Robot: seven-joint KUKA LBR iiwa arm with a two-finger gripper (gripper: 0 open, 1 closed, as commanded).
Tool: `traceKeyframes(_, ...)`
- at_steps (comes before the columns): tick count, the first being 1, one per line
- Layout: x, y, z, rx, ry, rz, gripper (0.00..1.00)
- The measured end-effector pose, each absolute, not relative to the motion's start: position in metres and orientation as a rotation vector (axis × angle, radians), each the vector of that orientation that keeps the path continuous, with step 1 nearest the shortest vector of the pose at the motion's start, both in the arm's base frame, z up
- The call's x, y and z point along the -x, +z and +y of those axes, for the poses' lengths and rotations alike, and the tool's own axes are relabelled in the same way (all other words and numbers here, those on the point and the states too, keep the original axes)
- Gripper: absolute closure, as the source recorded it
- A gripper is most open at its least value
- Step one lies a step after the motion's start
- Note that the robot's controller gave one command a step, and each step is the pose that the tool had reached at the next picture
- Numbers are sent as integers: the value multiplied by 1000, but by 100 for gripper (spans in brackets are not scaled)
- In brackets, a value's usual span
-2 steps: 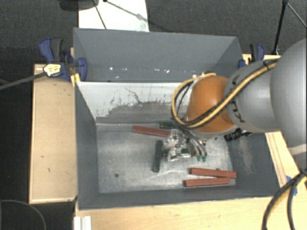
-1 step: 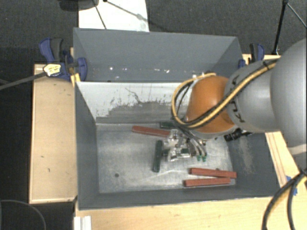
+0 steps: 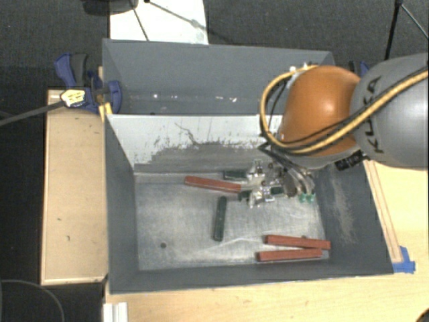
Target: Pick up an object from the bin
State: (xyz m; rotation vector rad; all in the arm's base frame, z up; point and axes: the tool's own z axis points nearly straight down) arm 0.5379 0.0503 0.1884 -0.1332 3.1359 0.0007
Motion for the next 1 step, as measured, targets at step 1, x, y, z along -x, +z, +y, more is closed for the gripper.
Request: traceKeyframes(1,-538,188,50,133,1,3136,100)
